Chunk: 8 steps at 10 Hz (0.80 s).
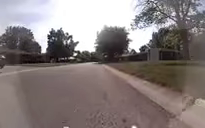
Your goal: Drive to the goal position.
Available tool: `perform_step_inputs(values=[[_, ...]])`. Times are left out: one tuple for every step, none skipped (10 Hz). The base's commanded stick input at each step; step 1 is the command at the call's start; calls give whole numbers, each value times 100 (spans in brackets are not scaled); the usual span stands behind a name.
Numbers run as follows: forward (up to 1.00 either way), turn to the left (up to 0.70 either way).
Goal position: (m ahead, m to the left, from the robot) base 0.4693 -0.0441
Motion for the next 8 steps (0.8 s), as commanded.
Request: perform_step_inputs(values=[[69,3],[69,3],[69,3],[69,3],[69,3],[69,3],[69,3],[69,3]])
